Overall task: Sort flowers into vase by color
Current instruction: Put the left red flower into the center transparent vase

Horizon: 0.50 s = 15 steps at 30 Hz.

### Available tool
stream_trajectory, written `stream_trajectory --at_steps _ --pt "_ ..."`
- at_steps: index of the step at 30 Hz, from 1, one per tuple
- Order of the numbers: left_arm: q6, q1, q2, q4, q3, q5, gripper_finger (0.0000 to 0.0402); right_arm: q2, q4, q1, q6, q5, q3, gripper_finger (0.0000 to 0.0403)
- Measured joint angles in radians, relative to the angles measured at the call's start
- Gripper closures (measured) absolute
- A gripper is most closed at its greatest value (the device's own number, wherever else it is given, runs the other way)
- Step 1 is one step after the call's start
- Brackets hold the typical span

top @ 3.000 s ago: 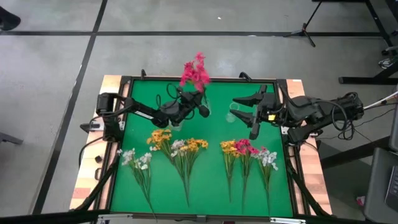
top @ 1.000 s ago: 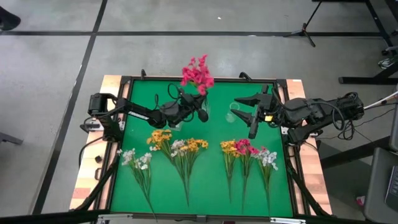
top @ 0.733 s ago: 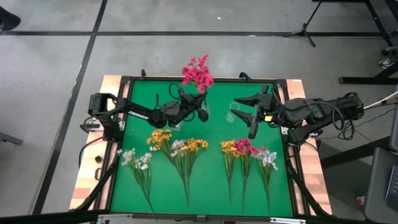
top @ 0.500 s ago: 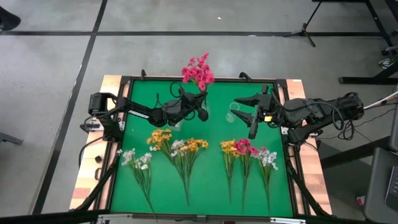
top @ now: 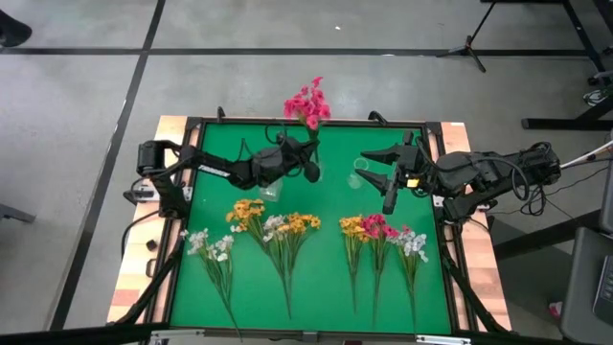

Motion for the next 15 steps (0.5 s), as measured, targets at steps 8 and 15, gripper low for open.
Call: stream_trajectory --at_steps 8,15 --pt "-0.011 0.006 0.000 -0.007 0.000 0.043 0.0341 0.000 0.000 0.000 0.000 -0.003 0.000 0.0205" --pt "-0.063 0.004 0.000 -0.016 0.000 0.043 0.0279 0.000 -0.001 0.000 0.000 -0.035 0.000 0.0205"
